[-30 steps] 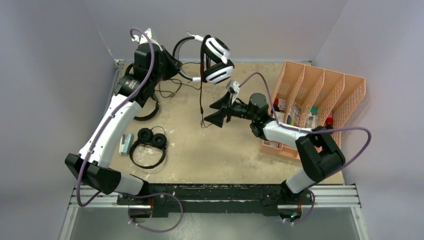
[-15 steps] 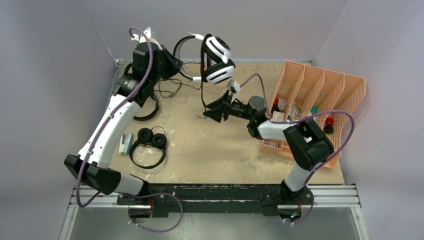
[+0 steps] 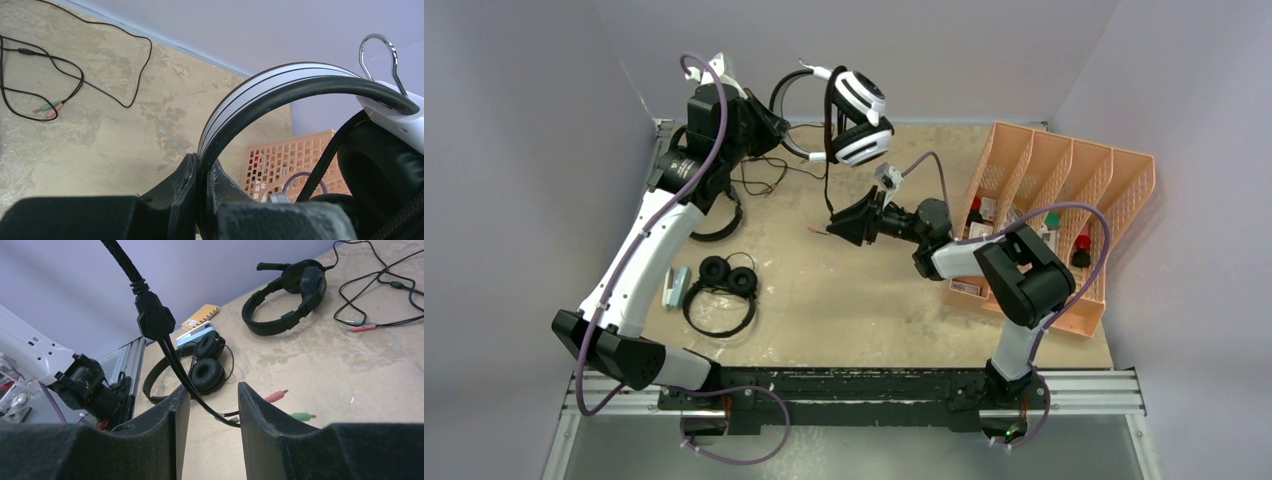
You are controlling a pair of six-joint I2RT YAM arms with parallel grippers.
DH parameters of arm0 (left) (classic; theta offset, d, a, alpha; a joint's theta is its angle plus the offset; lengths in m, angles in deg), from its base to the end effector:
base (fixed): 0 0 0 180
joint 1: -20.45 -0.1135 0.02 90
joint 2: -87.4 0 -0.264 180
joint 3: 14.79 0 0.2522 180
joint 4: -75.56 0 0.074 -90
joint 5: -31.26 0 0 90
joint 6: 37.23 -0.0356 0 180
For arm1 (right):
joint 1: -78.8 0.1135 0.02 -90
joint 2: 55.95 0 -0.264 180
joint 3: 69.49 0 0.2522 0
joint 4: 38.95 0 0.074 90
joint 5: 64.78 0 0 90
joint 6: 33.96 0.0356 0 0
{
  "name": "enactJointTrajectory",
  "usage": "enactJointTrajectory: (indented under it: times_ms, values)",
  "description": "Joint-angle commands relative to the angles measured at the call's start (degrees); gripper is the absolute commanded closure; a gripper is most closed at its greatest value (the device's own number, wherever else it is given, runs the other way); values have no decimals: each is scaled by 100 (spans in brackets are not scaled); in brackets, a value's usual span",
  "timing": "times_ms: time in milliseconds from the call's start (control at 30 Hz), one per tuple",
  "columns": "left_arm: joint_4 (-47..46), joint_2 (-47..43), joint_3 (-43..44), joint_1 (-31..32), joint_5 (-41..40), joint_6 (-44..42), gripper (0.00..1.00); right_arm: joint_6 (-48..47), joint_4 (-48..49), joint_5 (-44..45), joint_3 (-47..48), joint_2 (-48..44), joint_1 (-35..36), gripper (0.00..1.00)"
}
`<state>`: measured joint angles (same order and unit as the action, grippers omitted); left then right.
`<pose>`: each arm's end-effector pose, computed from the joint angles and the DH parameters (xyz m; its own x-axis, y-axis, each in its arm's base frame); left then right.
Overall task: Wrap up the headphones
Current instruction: Wrap the headphones cable around the headphones.
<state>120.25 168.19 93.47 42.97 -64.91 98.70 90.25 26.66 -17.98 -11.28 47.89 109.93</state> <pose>0.2841 -0.1137 0.4580 -0.3957 -0.6092 -0.6872 0.0024 0.7476 -0.6642 0.2900 0.2036 0.2237 -0.2796 0.3099 -0.9087 -0.9315 0.1417 0.3350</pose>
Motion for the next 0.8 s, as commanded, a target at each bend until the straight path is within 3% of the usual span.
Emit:
enactJointTrajectory:
  times_ms: [0,267,500,600,767]
  values:
    - [-770,-358,382,-38,184,338,100,81,629,-18,97,24,84,57]
    - [-795,-362,383,-43,265,385,100,193,875,55,115,218,129,65]
    - [-933,-447,325,-52,580,263,100,9,691,184,-83,-47,43,90]
    - [-1127,-476,221,-64,1108,150,100,-21,444,129,-110,-208,-127,100]
    - [-1417,-717,-105,-73,1872,-403,100,-26,-31,2,-327,-631,-680,100]
